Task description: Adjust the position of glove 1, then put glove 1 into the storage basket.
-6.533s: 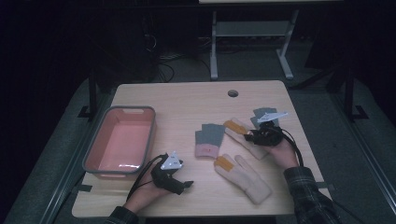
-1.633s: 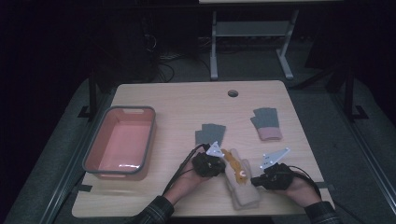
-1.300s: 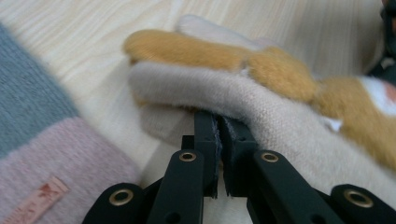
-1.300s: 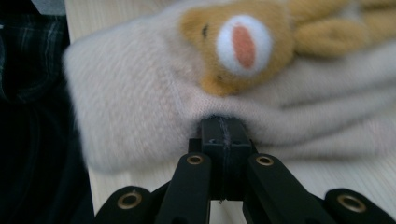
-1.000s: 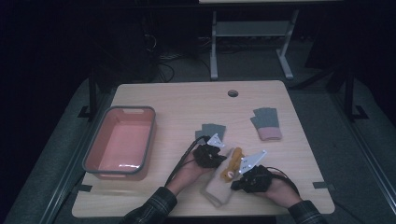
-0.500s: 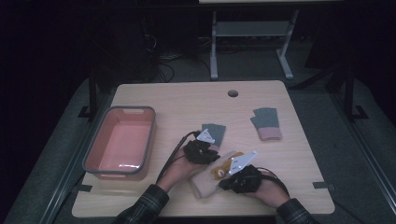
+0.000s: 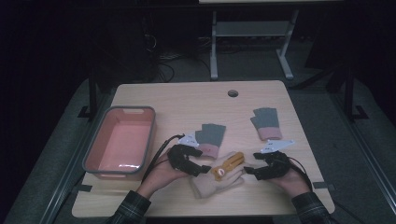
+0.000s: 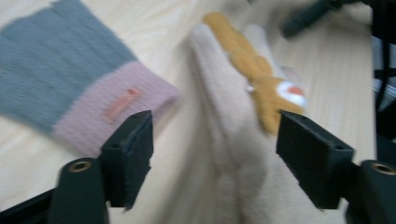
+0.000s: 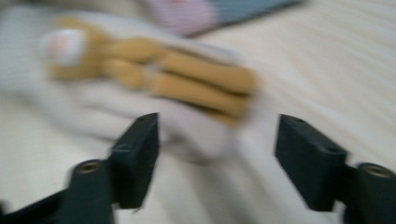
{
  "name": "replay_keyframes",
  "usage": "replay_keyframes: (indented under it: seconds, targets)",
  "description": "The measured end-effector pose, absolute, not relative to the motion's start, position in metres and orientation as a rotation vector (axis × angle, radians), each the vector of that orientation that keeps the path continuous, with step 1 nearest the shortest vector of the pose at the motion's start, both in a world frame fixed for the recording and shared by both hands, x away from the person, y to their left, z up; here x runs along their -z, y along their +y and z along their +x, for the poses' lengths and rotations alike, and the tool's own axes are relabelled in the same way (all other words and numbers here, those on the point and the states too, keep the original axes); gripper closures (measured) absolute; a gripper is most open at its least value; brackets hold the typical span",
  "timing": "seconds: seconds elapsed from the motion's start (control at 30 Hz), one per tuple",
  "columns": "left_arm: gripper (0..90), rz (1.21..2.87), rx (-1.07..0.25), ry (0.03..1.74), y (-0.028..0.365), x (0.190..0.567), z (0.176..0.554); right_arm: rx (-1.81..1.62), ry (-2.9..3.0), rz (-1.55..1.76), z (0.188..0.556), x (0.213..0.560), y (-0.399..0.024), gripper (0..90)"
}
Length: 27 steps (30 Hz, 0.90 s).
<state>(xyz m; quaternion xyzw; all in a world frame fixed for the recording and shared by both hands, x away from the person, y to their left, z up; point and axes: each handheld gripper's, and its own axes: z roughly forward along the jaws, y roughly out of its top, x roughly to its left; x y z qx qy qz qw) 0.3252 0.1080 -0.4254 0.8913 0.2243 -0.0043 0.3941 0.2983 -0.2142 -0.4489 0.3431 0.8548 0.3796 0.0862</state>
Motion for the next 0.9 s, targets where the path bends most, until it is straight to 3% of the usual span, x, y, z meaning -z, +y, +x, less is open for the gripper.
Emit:
replay_keyframes:
  seconds: [0.3, 0.9]
  targets:
    - [12.8, 2.320, 0.024, 0.513, 0.083, 0.437, 0.310, -1.083, 2.386, 1.192, 0.315, 0.460, -0.246, 14.0]
    - [15.8, 2.407, 0.051, 0.488, 0.068, 0.462, 0.307, -1.025, 2.322, 1.238, 0.323, 0.469, -0.254, 13.8]
